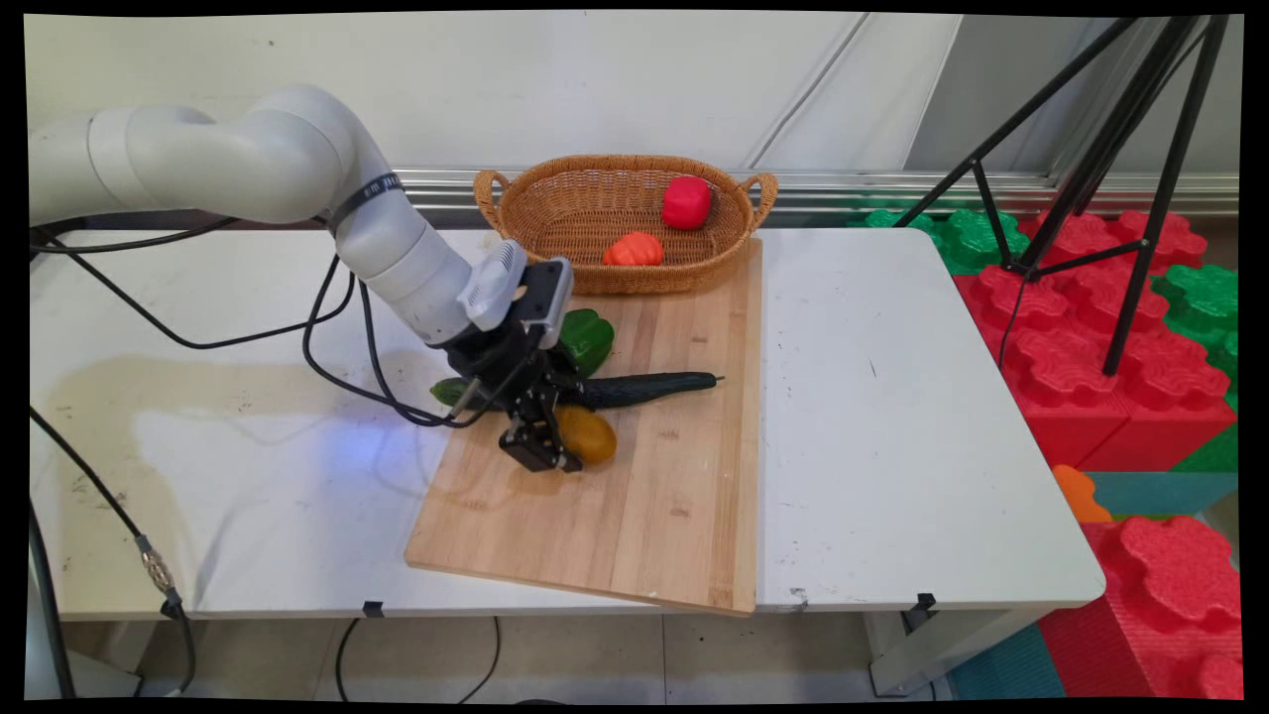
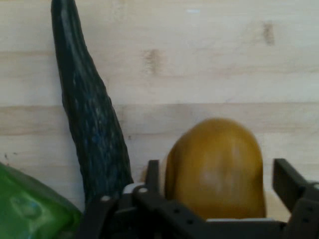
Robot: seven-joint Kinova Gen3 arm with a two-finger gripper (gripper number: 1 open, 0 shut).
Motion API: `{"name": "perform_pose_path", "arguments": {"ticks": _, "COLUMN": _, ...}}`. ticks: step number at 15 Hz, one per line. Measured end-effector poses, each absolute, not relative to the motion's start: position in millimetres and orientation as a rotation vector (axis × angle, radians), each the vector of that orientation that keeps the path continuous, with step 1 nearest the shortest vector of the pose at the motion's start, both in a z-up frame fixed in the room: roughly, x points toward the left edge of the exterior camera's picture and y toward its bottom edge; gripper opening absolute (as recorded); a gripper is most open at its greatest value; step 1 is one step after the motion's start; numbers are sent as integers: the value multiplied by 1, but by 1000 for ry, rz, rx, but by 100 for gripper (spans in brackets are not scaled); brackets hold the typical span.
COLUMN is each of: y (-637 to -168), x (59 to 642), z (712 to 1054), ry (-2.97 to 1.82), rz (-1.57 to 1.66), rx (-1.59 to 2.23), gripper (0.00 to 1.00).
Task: Place the picked object on the cutting board
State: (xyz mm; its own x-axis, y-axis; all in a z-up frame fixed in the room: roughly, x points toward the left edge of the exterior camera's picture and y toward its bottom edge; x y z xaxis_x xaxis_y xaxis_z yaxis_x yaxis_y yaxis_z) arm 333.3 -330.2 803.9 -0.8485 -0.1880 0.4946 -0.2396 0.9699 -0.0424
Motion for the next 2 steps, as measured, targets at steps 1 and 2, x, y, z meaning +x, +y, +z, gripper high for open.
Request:
{"name": "perform_pose_path", "arguments": {"ticks": 1, "y": -329, "x": 332, "z": 802, "ry": -2614, "rz": 143, "rx": 303, "gripper": 100}}
{"name": "perform_pose_path", "arguments": {"ticks": 2, "y": -329, "x": 330, "z": 801, "ry": -2615, "rz": 146, "rx": 306, "gripper": 100}}
